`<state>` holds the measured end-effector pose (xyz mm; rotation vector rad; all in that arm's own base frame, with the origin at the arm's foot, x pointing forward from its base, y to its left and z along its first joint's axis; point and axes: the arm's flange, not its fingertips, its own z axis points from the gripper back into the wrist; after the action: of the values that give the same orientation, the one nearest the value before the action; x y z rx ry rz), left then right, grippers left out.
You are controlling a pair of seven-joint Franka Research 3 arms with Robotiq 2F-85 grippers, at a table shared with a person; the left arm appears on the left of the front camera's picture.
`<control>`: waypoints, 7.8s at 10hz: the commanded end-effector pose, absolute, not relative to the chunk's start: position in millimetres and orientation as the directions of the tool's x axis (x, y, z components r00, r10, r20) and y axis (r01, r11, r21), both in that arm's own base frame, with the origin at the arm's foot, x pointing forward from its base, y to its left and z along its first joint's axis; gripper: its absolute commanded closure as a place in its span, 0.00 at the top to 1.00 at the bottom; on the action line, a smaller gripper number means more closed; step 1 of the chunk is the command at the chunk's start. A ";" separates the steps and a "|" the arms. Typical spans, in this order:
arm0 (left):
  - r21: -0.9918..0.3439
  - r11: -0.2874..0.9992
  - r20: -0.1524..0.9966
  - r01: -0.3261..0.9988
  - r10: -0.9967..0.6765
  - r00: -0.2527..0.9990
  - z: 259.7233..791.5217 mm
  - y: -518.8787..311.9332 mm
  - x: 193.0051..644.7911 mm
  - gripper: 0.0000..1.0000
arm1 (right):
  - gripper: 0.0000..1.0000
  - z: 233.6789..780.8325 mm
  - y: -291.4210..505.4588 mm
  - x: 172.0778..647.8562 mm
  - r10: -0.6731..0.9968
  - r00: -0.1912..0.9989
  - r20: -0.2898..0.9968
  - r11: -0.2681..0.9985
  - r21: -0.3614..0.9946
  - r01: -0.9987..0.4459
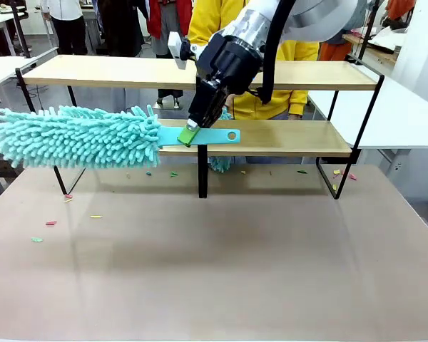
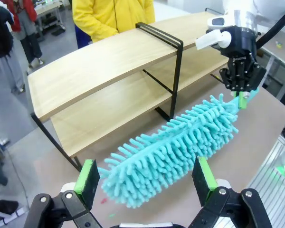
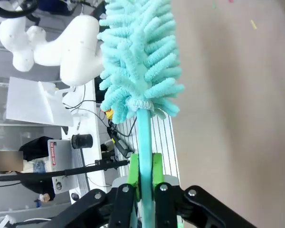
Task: Clean the shelves.
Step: Clean another randomly selected level of the Shelf with the Duster, then place the Duster on the table.
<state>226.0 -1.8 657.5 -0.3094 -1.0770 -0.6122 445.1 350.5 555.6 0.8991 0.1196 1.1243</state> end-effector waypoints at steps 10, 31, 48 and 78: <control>0.058 0.787 0.892 0.615 -0.317 0.322 657.9 -1.0 225.6 1.00 | 0.12 611.9 231.3 293.9 0.763 0.574 0.296 0.298 0.627 -0.720; 0.058 0.787 0.892 0.615 -0.317 0.322 657.9 -1.0 225.6 1.00 | 0.12 714.2 -114.6 147.5 0.185 0.704 0.686 0.417 0.594 -0.688; -0.881 0.458 0.160 0.116 0.059 0.985 360.3 -9.5 367.3 1.00 | 0.12 412.4 -58.7 295.6 0.567 0.818 0.096 0.516 0.733 -0.443; -0.881 0.458 0.160 0.116 0.059 0.985 360.3 -9.5 367.3 1.00 | 1.00 493.0 -126.8 257.0 -0.082 0.936 0.342 0.328 0.896 -0.299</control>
<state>369.7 -6.3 359.6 -1.0689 -0.1649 -0.0460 254.5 -127.9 490.6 1.2269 -0.3278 0.1427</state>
